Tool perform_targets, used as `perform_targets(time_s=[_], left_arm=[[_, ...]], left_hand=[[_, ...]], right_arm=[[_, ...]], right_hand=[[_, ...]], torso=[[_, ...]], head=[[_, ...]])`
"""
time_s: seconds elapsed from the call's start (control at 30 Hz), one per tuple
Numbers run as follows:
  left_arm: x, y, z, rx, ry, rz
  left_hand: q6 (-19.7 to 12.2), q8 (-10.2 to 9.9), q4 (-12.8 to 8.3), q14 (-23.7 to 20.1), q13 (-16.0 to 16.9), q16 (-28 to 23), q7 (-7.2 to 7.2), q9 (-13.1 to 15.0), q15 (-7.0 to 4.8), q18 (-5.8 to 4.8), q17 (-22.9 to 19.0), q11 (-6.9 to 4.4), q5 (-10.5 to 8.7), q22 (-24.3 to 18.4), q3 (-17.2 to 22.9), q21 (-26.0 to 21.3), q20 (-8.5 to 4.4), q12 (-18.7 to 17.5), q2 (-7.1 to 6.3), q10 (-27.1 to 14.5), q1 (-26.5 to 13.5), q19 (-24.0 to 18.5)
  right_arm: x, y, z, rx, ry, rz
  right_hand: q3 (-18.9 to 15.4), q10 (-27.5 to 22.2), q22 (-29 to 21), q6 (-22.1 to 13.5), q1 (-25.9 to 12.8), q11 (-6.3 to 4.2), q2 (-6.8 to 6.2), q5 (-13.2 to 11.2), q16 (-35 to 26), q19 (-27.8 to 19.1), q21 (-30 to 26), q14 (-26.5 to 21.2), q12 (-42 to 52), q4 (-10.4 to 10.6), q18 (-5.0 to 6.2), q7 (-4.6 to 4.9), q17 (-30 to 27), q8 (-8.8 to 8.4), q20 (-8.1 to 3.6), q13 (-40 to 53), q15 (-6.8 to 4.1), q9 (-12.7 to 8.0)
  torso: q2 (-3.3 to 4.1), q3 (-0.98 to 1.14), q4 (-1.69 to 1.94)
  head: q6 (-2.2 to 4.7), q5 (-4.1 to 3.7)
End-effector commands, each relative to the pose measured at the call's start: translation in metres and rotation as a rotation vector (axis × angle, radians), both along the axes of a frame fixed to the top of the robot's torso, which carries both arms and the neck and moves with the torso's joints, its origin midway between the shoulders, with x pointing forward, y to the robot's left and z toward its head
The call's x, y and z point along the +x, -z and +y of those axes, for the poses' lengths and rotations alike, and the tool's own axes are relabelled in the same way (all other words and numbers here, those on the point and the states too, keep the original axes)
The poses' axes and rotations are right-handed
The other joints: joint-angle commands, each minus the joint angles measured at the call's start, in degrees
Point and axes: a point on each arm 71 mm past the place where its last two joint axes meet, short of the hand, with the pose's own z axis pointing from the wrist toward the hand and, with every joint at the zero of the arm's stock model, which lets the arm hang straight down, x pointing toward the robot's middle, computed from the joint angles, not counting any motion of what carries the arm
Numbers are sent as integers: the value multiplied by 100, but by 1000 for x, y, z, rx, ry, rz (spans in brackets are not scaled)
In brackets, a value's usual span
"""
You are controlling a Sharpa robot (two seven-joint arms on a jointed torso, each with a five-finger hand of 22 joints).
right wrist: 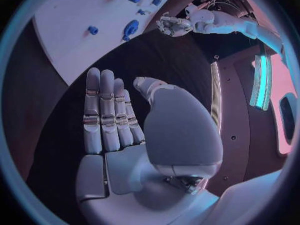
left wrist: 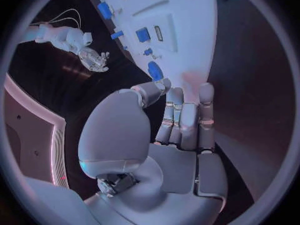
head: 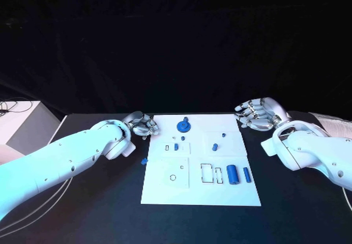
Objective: Assemble the parts on the task board
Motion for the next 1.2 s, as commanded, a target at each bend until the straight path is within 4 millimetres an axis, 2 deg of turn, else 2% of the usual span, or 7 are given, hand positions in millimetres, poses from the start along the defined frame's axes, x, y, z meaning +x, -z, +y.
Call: perform_targets(time_s=[0.03,0.17,0.27,0.33,0.77,0.93,1.2], left_arm=[[-7,-8,-4,12,121,-65],[-19,-13,0,62,203,-128],[-32,-14,3,104,261,-178],[-37,-14,5,120,280,-198],[-86,8,31,271,369,-335],[-96,16,34,342,404,-356],[-101,24,31,400,439,-365]], left_hand=[[47,-90,-13,-376,-129,-213,28,-67,21,61,-547,36,24,-81,-105,-122,18,-193,-13,40,141,-105],[127,-184,-48,-765,-268,-497,30,-158,26,63,-1118,42,26,-136,-220,-237,29,-402,-45,121,309,-172],[202,-247,-55,-1331,-387,-923,26,-229,46,57,-1899,65,23,-205,-335,-382,46,-601,-100,159,381,-276],[194,-290,-32,-1542,-444,-1115,25,-265,71,51,-2155,92,20,-254,-414,-478,66,-708,-145,136,371,-337],[206,-428,101,-1647,-624,-1436,-27,-409,168,55,-2336,188,3,-510,-932,-888,174,-1002,-283,117,388,-391],[196,-455,133,-1643,-593,-1409,-50,-446,171,56,-2330,178,6,-569,-1233,-974,191,-931,-296,118,397,-355],[245,-443,209,-1658,-547,-1366,-88,-473,157,58,-2317,155,11,-613,-1474,-1043,192,-833,-273,97,459,-317]], right_arm=[[-2,-1,3,6,-55,-8],[-3,-1,1,4,-75,-11],[-4,0,-2,-7,-91,-16],[-4,1,-3,-13,-96,-19],[-4,12,-14,-56,-99,-32],[-3,15,-17,-65,-93,-35],[-3,18,-18,-68,-90,-35]], right_hand=[[79,102,-192,19,1,45,-76,-19,-375,-116,-179,-115,-360,-62,15,55,-164,-34,45,-437,43,-34],[151,255,-472,86,12,89,-58,-34,-849,-159,-380,-137,-804,-202,18,84,-428,-115,110,-1026,104,-82],[204,340,-635,137,65,104,-42,-85,-1105,-169,-480,-154,-1044,-316,19,88,-615,-170,131,-1335,131,-106],[227,395,-718,162,87,113,-32,-110,-1230,-192,-537,-177,-1148,-364,17,89,-718,-197,149,-1471,148,-116],[233,517,-1006,178,53,157,-38,-124,-1544,-261,-662,-201,-1412,-446,15,129,-1010,-319,215,-1838,211,-159],[235,518,-1085,180,43,173,-37,-117,-1612,-304,-668,-225,-1462,-456,16,140,-1072,-346,236,-1911,231,-169],[227,516,-1148,170,21,193,-43,-112,-1658,-331,-667,-233,-1499,-455,17,165,-1118,-376,254,-1966,248,-180]], torso=[[-9,-6,7],[-16,-3,23],[-41,-21,53],[-61,-33,69],[-177,-74,114],[-210,-106,129],[-200,-106,125]], head=[[-14,19],[-42,62],[-88,76],[-124,92],[-316,199],[-378,250],[-402,285]])
